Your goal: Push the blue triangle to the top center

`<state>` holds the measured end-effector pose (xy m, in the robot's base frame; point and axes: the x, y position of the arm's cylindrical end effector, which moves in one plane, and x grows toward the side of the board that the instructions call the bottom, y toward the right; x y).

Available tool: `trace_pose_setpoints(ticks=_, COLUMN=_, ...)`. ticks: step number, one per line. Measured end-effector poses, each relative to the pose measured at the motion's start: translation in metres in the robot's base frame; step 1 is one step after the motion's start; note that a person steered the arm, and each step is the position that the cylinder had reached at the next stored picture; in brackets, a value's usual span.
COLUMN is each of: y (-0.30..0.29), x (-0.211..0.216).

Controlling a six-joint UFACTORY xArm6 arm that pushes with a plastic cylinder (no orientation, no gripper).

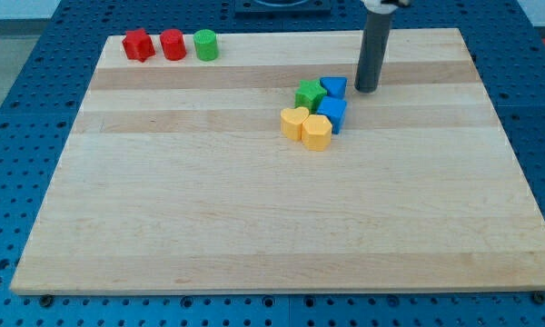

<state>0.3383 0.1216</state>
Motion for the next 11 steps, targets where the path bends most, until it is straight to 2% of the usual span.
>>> trace_pose_setpoints(ticks=1, y=0.0, x=0.025)
trace_pose_setpoints(ticks=2, y=-0.013, x=0.027)
trace_pose_setpoints(ticks=5, y=-0.074, x=0.002)
trace_pose_setpoints(ticks=11, y=-0.056, x=-0.068)
